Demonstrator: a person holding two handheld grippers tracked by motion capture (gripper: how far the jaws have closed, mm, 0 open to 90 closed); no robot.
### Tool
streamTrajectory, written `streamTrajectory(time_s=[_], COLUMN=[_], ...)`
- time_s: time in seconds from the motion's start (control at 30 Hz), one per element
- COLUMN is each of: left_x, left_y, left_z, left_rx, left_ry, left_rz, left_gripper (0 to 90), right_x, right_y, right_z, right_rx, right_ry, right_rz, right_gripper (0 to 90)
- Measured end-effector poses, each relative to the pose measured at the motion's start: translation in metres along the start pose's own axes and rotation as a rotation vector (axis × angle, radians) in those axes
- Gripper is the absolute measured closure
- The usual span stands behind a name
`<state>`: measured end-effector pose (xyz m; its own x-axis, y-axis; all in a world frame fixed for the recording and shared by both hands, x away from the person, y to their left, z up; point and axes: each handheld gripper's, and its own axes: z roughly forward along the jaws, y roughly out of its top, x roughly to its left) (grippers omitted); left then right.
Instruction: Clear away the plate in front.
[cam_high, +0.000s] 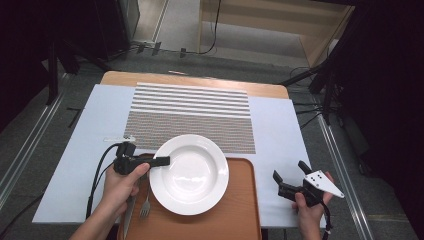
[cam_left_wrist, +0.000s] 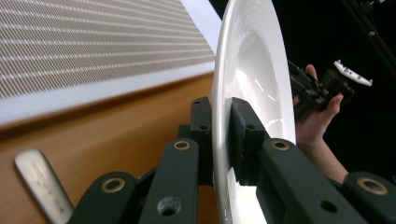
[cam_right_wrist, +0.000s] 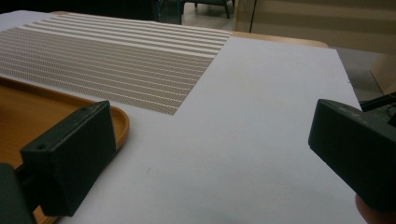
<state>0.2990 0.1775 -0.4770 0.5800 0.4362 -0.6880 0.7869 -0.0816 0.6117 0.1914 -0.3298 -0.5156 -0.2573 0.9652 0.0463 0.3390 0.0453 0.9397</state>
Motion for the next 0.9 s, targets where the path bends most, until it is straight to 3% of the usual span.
streamTrajectory(time_s=[0.47, 0.9], left_x=[-0.003, -0.007], left_y=[-0.027, -0.037], left_z=[0.005, 0.010], left_rx=[0.059, 0.109], left_ry=[-0.011, -0.025], left_rz=[-0.025, -0.024], left_gripper=[78.4, 78.3], right_x=[0.000, 0.000], right_y=[0.000, 0.000], right_z=[0.000, 0.000], right_rx=[0.001, 0.002], right_ry=[-0.001, -0.002], right_rz=[0.000, 0.004], right_gripper=[0.0, 0.0])
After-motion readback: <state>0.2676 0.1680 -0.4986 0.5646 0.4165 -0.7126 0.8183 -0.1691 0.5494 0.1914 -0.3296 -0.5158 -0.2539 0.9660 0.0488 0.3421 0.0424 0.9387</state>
